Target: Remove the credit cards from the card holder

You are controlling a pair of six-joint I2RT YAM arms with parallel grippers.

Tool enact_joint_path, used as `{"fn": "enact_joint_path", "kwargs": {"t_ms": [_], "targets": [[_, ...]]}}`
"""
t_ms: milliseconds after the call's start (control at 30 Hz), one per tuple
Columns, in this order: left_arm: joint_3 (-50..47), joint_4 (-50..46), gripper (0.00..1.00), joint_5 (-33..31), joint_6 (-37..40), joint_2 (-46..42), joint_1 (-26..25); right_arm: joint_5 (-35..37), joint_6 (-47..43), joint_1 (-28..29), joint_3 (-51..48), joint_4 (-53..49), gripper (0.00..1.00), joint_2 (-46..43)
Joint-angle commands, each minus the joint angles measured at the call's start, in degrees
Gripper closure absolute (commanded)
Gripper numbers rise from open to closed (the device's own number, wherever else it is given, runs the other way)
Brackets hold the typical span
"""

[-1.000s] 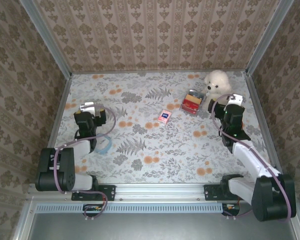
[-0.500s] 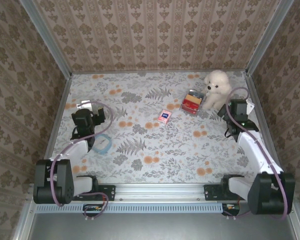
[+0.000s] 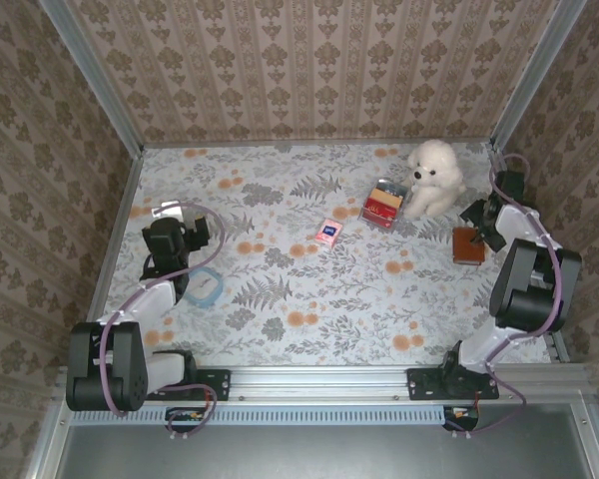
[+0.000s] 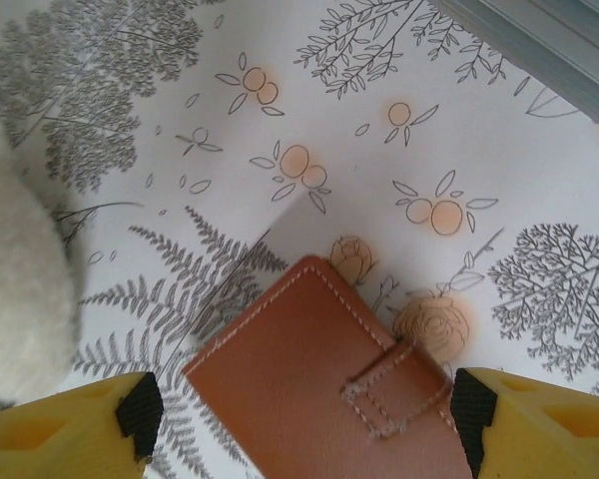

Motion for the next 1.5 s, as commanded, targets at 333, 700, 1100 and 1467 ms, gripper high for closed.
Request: {"fn": "enact_joint_path", "kwargs": {"t_ms": [333,700,1100,1467], "targets": [[-0.2,1.0,0.00,-2.6,-1.1,0.0,-0.3,-4.5,-1.3,-0.1,4.8,-9.7,0.23,8.7],[0.2,0.5,0.00,-4.0,-2.2,0.5,-0.9,-13.3,-1.4,4.5,-1.8,-10.5,0.27,4.8],[0.6,0.2,0.00,-5.0,-1.0,1.2,-1.9,-14.8,9.6,28.3,-11.4,-9.9,0.29,-4.2],[2.6,-1.6,0.00,-3.2,1.5,1.4,-3.8,-14.3,7.3,36.7,-15.5,-10.3,0.24,-13.8]]}}
